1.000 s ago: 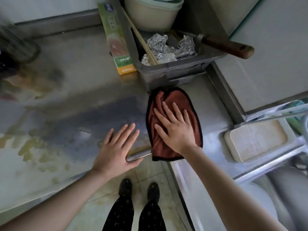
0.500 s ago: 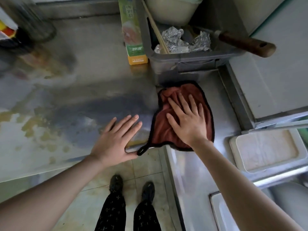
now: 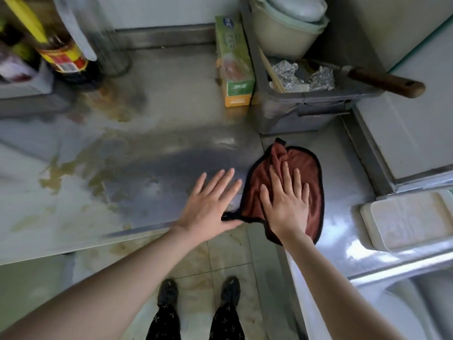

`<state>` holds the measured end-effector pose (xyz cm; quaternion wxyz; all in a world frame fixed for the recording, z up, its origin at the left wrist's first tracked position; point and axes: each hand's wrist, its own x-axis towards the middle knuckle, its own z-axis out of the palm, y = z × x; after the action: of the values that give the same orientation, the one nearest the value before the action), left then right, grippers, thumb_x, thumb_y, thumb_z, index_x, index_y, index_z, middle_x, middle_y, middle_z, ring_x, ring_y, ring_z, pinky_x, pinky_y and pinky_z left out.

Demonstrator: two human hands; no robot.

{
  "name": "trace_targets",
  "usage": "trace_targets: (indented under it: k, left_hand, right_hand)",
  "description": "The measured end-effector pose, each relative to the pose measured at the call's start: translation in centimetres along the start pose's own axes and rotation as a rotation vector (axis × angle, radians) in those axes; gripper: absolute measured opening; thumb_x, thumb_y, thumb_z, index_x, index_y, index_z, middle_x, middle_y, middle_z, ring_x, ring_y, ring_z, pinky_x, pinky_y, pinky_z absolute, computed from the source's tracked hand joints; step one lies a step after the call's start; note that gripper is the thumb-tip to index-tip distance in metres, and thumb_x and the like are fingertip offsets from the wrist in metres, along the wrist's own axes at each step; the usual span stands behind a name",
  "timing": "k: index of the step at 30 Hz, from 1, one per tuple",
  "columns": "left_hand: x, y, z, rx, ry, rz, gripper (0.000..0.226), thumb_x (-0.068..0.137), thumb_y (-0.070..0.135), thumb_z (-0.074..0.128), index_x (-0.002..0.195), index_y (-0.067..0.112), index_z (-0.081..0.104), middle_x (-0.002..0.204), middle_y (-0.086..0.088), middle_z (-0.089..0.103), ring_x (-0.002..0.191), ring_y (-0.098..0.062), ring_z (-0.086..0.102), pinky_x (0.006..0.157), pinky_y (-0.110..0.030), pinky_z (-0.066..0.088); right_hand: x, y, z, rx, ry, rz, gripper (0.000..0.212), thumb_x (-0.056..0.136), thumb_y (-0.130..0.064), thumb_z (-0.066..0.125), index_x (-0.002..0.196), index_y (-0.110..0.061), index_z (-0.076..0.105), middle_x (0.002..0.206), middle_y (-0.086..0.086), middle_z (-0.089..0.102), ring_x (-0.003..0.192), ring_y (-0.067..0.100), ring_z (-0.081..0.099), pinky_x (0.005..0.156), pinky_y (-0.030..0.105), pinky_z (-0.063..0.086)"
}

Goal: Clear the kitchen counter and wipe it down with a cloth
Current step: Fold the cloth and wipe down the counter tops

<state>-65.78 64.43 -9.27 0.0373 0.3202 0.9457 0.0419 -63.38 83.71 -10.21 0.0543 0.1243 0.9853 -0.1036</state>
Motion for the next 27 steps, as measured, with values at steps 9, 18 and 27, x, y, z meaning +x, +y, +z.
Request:
trace_targets:
  k: [9,18,27]
  left_hand:
    - [-6.5,-1.5,-1.9,-0.347,0.302,-0.431,0.041,0.089,0.026,0.042,0.123,0.006,0.051,0.139,-0.014,0.043,0.12,-0.029,0.043,0.098,-0.045,0.039]
    - [0.6,4.3,-0.8,-0.275,0.183,-0.371,0.046,0.094,0.035,0.037,0.132,0.013,0.048,0.147,-0.014,0.036,0.135,-0.032,0.034,0.104,-0.054,0.036]
    - [4.2,-1.0,1.2,-0.128,0.004,-0.605,0.064,0.086,0.066,0.02,0.143,0.037,0.026,0.155,-0.001,0.021,0.141,-0.033,0.018,0.104,-0.062,0.021]
  right_hand:
    - [-2.3,-9.7,0.8,0.109,-0.158,-0.171,0.055,0.094,-0.051,0.014,0.147,-0.037,0.009,0.158,0.001,-0.008,0.144,0.023,-0.013,0.115,0.043,-0.006]
    - [2.4,1.3,-2.9,0.262,0.232,0.078,0.051,0.091,-0.032,0.025,0.134,-0.014,0.047,0.149,0.015,0.034,0.136,0.035,0.03,0.11,0.049,0.026]
    - [3.8,1.5,-0.4,-0.015,-0.027,-0.176,0.06,0.093,-0.056,0.007,0.148,-0.032,0.015,0.157,-0.004,0.011,0.145,0.023,0.003,0.116,0.046,0.007]
